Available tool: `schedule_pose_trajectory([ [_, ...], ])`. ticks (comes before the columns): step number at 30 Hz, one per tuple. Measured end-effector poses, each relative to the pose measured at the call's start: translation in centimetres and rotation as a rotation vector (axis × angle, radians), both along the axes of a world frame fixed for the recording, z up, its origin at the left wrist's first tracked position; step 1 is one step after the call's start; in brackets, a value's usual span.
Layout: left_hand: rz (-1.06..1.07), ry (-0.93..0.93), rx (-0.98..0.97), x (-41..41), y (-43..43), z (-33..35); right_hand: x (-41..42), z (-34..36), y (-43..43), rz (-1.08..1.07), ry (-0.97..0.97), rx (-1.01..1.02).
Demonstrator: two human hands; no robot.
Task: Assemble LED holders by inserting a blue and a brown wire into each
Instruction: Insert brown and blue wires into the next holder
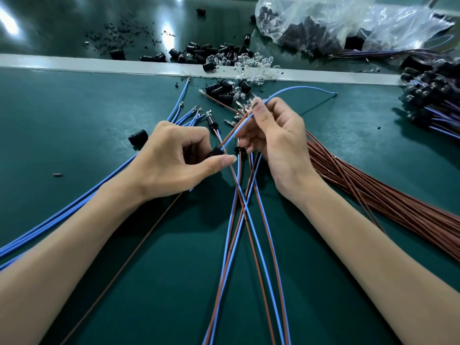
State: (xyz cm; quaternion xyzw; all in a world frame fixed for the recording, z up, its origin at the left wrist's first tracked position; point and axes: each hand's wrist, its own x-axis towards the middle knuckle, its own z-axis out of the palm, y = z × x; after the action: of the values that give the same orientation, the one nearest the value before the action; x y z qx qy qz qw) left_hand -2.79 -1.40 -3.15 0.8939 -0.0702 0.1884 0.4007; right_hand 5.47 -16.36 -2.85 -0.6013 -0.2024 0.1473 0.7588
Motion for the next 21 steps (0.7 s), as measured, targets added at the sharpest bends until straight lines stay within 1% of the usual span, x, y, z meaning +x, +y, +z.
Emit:
schedule_pose_trajectory([
  [5,0.002,0.027,-0.001,-0.03,-0.02,0.04,-0.06,-0.01,-0.23,0.014,-0.092,0.010],
  [10,-0.006,0.079,-0.073,-0.05,-0.14,0.18,-0.10,0.13,-0.45,0.043,-0.084,0.016],
  [12,0.005,0.097,-0.132,-0.09,-0.24,0.29,-0.21,0.14,-0.52,0.084,-0.108,-0.011],
  [14,0.024,0.118,-0.190,-0.09,-0.29,0.32,-0.47,0.06,-0.49,0.137,-0.171,-0.070],
  [16,0.035,0.132,-0.207,-0.10,-0.37,0.32,-0.67,0.02,-0.41,0.163,-0.220,-0.114],
  [18,0.041,0.139,-0.227,-0.10,-0.40,0.36,-0.65,0.05,-0.40,0.157,-0.197,-0.096],
  [21,0.051,0.136,-0.251,-0.09,-0.40,0.53,-0.37,0.18,-0.44,0.128,-0.075,0.002],
])
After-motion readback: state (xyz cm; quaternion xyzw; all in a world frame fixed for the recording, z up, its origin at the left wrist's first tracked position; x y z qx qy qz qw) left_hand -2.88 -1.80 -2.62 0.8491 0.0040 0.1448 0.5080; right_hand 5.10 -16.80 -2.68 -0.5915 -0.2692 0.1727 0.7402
